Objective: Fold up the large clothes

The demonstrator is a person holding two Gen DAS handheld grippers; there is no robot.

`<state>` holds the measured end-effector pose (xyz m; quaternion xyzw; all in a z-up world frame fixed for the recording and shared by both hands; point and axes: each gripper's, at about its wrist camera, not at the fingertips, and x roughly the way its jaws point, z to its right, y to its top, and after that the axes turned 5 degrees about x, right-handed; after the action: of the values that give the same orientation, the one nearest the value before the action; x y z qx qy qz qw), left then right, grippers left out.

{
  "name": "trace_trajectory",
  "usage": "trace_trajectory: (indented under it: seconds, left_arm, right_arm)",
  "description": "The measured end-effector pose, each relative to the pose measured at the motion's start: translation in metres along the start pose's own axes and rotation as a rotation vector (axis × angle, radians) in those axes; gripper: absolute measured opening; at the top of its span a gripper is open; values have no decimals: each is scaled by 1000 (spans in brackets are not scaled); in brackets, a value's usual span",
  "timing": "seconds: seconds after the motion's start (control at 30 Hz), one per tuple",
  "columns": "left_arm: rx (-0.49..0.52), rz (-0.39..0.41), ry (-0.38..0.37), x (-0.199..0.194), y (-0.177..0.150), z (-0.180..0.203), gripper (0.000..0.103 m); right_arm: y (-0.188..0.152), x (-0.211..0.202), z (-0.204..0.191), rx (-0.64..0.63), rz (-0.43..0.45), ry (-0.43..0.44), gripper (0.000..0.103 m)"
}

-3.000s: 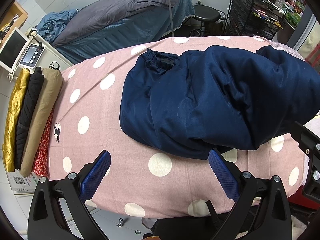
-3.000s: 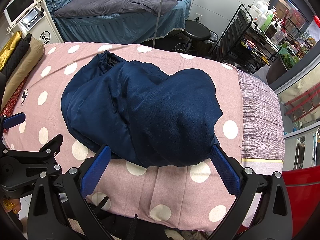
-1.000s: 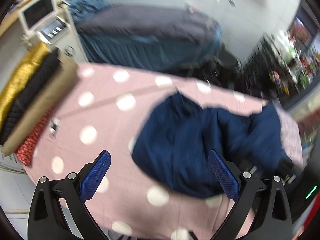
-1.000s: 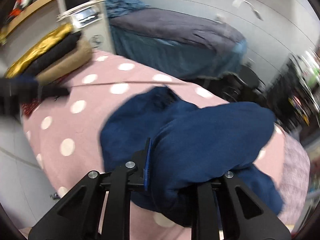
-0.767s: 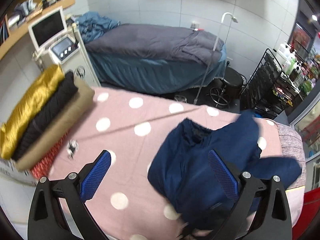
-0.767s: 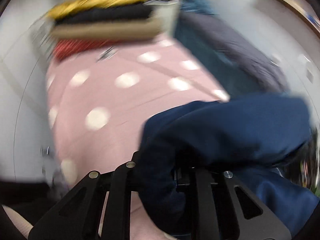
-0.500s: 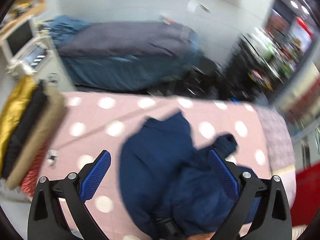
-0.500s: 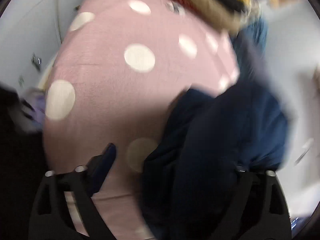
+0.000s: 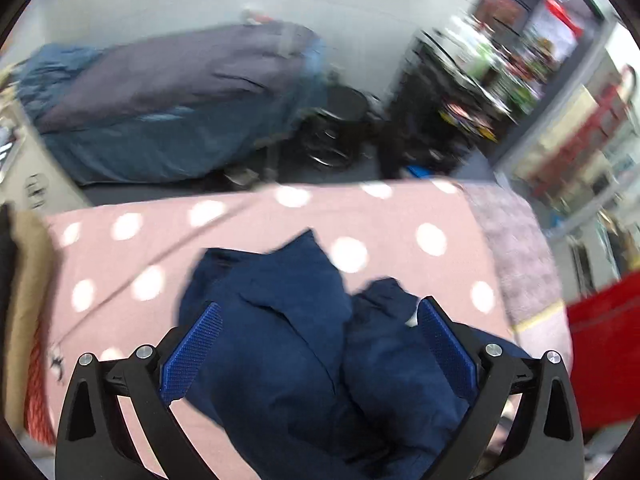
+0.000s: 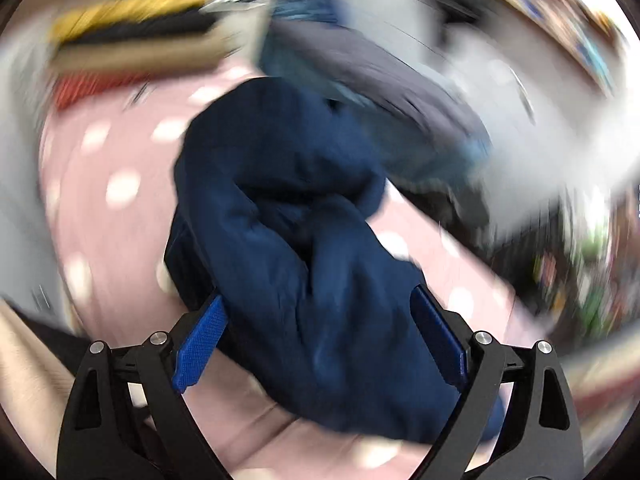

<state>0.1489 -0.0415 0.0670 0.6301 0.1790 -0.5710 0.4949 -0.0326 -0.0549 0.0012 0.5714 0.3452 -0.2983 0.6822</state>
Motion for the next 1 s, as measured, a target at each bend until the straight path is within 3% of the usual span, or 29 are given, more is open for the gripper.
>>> trace_trajectory:
  seconds: [0.07, 0.13, 0.27, 0.37, 0.43, 0.53, 0.67, 0.77, 0.87, 0.93, 0.97, 1.0]
  left_arm:
    - [27, -56, -28, 22, 11, 16, 96]
    - [103, -105, -67, 51, 24, 44, 96]
    - [228, -197, -61, 103, 40, 100, 96]
    - [350, -302, -9, 151, 53, 143, 96]
    - [444, -400, 47, 186, 49, 159, 96]
    - [556, -553, 136, 236, 37, 169, 96]
    - [691, -721, 196, 286, 0, 166, 96]
    - [754, -754, 219, 303, -19, 164, 96]
    - [777, -750, 219, 311, -36, 156, 89]
    - [780, -732, 226, 310, -42, 154, 75]
    - [786, -716, 224, 308, -43, 154, 71]
    - [801, -688, 225, 302, -45, 155, 59]
  right_arm:
    - [-5, -2, 43, 230, -14, 12, 89]
    - [-10, 0, 70, 400, -17, -32, 90]
    - [-33, 1, 142, 737, -27, -56, 90]
    - [-45, 9, 184, 875, -87, -62, 90]
    - [-61, 21, 203, 987, -127, -9, 90]
    - [-87, 44, 233, 1165, -240, 39, 90]
    - [-138, 77, 246, 1412, -378, 127, 90]
    - [-172, 101, 240, 1604, -442, 271, 90]
    - [-180, 118, 235, 1634, -509, 291, 90]
    - [-182, 127, 227, 1622, -555, 299, 89]
    - [-181, 131, 222, 1622, -579, 305, 86]
    - [-182, 132, 219, 1617, -584, 303, 80]
